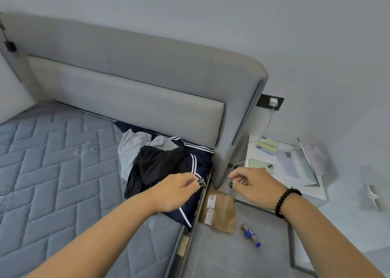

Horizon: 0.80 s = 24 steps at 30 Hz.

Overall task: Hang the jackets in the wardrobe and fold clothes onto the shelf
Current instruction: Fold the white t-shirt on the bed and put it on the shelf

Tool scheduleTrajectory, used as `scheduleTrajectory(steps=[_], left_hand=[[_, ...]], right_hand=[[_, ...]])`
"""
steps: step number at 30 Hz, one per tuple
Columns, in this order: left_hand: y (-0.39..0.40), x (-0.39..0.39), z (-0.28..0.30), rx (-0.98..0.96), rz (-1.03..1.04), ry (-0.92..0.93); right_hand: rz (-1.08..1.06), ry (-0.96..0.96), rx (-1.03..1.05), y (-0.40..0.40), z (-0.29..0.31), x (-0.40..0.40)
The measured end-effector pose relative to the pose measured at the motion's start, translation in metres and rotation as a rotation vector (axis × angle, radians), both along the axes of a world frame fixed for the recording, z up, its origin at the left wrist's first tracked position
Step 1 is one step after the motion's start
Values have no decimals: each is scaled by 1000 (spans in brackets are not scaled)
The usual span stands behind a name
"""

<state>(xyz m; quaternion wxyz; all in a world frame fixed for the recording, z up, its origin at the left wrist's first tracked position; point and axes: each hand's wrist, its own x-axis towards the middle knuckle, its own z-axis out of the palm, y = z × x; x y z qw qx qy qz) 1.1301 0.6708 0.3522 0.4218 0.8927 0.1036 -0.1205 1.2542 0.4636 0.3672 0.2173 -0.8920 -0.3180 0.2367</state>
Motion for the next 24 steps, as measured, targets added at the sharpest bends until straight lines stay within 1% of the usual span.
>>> scheduleTrajectory(steps=[2,4,10,12,14,17,20,24], left_hand=[[-8,7,0,-2,-21,-9],[-16,15,0,-8,-54,-37],[-71,43,14,-152,-171,-76],[-99,54,17,-156,-283,-98],[-132,62,23,-132,-442,-116],[-188,64,32,-126,-647,-104],[-243,51,38,-135,-822,-104],[-312,15,37,-180,-1038,-53]], right_hand=[[-10,3,15,-8,-3,2],[-72,-2,43,-22,-3,1],[-398,-21,94,-99,7,-30],[-544,-50,87,-130,9,-54],[-680,-79,60,-160,11,-83],[-825,-84,-10,-201,14,-129],[-999,-104,-12,-238,17,-181],[-1255,-112,-22,-280,16,-258]])
